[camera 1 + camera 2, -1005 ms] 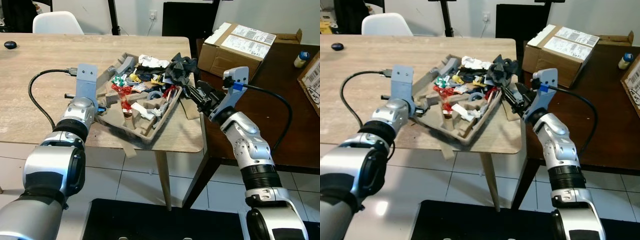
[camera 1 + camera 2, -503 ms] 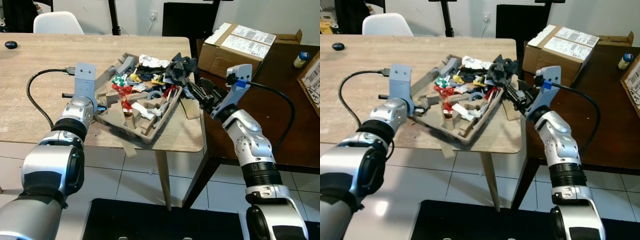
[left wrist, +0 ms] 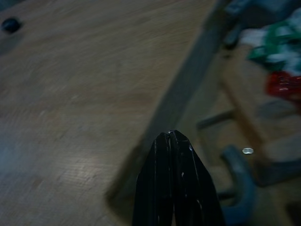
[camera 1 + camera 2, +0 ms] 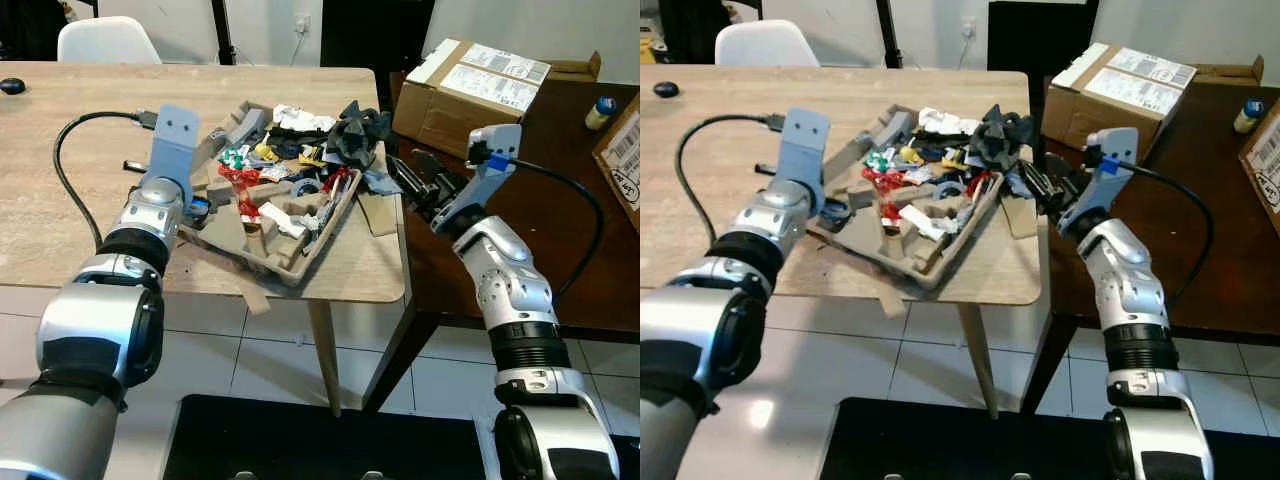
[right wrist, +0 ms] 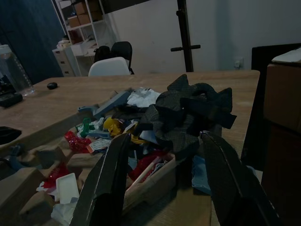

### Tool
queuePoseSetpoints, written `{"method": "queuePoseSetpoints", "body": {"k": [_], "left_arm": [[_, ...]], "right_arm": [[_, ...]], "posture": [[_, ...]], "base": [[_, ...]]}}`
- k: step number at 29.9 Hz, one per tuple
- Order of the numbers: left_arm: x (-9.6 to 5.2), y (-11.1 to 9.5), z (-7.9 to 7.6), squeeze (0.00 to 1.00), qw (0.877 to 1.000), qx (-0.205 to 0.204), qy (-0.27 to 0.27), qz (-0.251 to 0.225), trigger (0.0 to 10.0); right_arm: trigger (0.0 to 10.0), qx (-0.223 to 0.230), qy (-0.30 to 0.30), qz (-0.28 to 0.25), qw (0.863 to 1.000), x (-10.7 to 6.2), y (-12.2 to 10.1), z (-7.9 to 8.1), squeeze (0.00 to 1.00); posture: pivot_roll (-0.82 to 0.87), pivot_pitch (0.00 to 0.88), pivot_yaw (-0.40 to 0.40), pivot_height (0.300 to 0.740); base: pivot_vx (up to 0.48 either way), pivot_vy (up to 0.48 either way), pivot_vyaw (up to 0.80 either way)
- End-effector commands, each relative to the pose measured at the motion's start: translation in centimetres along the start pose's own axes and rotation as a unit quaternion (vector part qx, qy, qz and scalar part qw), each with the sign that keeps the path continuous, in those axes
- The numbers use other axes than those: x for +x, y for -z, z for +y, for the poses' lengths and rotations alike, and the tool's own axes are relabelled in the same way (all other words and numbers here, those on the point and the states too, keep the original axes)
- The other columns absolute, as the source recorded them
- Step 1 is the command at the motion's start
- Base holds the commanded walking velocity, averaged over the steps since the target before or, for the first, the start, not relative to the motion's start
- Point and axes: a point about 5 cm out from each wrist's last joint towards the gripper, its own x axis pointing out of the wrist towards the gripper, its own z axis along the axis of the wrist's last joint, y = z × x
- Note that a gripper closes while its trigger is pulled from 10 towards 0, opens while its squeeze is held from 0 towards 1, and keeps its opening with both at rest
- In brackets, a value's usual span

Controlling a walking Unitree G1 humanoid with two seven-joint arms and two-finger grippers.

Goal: Picking trash to rubbish bin

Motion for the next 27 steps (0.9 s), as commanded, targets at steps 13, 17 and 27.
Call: {"method": "queuePoseSetpoints", "body": {"k": [13,17,27], "left_arm": [[0.0,1.8,0.2,0.0,0.997,-0.05,-0.038,0.041,10.0],[-0.1,2.6,0.0,0.0,0.993,-0.079,-0.048,0.067,10.0],[-0.3,4.0,-2.2,0.0,0.985,-0.134,0.009,0.112,10.0]], "right_arm": [[10.0,-0.003,0.0,-0.001,1.0,0.0,-0.2,-0.5,0.0],[10.0,-0.003,0.0,0.001,1.0,-0.2,-0.2,-0.5,0.0],[10.0,-0.005,0.001,0.002,1.0,-0.2,-0.2,-0.7,0.0]], "posture": [[0.1,0.184,0.048,0.74],[0.1,0.185,0.051,0.74],[0.1,0.189,0.051,0.74]], "base": [[0.0,0.0,0.0],[0.0,0.0,0.0],[0.0,0.0,0.0]]}}
